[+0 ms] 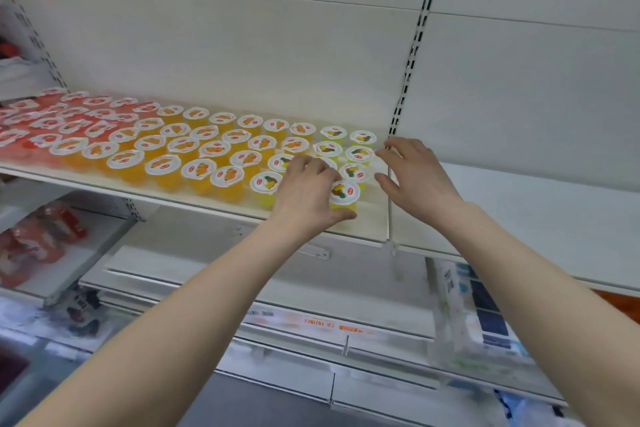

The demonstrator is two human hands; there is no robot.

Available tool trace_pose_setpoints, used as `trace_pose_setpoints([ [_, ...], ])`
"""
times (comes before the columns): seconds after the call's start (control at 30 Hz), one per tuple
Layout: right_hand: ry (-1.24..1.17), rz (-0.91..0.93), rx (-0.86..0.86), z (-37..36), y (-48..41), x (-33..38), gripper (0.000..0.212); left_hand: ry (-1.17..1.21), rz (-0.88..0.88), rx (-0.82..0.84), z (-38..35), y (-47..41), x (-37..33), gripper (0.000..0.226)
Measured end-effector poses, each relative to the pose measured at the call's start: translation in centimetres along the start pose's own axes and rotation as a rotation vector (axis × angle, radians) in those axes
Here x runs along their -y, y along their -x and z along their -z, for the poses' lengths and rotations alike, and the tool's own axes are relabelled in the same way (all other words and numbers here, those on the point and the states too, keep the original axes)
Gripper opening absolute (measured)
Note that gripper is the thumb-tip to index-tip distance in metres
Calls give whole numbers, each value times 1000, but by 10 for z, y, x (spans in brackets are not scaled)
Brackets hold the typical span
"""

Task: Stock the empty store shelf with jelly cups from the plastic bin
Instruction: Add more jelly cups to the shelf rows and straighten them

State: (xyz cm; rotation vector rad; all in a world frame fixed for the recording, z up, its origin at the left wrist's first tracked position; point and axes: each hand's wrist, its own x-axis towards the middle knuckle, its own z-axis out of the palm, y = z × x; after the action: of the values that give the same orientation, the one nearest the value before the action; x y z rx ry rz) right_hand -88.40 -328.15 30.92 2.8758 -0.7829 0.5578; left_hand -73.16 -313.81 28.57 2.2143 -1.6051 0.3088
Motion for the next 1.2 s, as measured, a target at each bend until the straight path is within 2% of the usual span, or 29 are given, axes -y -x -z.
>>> trace_pose_setpoints([
  [0.17,-1,31,-52,2,-1,-1,43,-37,-1,-10,-13,-2,-1,69],
  [0.33,11,35,-32,2,-5,-1,47,-72,-15,-9,-15,-1,-3,70],
  [0.5,3,58,-32,4,-8,7,47,-76,-51,31,-8,2,4,77],
  [0.67,3,76,-29,6,-20,23,47,-35,-64,7,12,9,22,74],
  [0.93,2,177,-98,12,-47,88,43,-65,1,-81,62,33,95,62],
  [1.2,-12,304,-121,-1,-79,206,45,-150,106,-109,117,94,205,59],
])
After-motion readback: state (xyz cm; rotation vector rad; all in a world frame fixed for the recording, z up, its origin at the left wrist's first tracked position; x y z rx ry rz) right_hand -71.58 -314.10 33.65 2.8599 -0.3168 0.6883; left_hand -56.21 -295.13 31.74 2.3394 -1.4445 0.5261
